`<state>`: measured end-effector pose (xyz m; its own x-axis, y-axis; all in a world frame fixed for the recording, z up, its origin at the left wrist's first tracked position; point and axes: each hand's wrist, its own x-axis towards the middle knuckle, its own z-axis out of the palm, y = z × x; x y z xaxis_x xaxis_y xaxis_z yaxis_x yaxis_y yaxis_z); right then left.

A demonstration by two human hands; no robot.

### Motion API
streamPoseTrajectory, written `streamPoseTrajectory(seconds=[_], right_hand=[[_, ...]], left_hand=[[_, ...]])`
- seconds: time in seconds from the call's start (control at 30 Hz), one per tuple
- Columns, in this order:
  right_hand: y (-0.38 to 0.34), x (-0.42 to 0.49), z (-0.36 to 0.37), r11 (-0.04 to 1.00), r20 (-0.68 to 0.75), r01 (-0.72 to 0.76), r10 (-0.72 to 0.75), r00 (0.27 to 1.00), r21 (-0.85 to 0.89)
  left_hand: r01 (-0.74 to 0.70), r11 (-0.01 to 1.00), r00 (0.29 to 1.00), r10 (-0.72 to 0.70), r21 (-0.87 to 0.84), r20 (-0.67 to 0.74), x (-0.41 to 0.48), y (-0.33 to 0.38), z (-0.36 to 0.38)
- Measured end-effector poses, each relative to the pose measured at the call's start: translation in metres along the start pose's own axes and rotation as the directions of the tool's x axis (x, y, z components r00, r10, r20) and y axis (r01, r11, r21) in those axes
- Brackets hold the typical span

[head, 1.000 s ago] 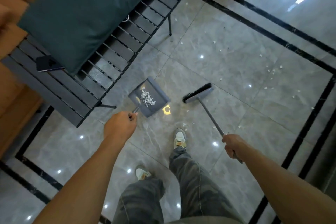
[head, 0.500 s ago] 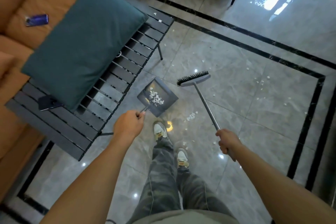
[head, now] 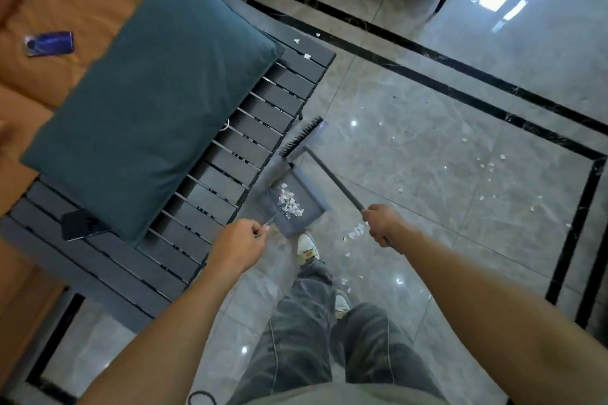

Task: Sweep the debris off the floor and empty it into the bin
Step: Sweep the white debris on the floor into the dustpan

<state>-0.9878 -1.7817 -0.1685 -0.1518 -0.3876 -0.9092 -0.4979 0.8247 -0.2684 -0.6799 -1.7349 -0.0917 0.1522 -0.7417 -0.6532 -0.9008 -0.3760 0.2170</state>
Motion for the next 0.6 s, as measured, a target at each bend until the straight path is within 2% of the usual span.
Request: streamPoseTrajectory(seconds=[0.23,0.37,0.6], right_hand=[[-0.089,0.04,0.029,0.954,0.059,0.078,-0.063,0.996,-0.289],[-0.105,0.065,0.02,0.914,-0.016,0.028,-0.038,0.999,-0.406],[-0.074,0.093,-0.057,0.92,-0.098,-0.108,0.076,0.992,-0.376]], left_hand=[[-0.02,0.999,0.998,0.017,0.05,0.068,0.035,-0.033,-0.014],[-0.048,0.996,0.994,0.04,0.08,0.099,0.046,-0.041,-0.017],[-0.017,0.998,0.989,0.009,0.053,0.145,0.072,-0.034,-0.035]])
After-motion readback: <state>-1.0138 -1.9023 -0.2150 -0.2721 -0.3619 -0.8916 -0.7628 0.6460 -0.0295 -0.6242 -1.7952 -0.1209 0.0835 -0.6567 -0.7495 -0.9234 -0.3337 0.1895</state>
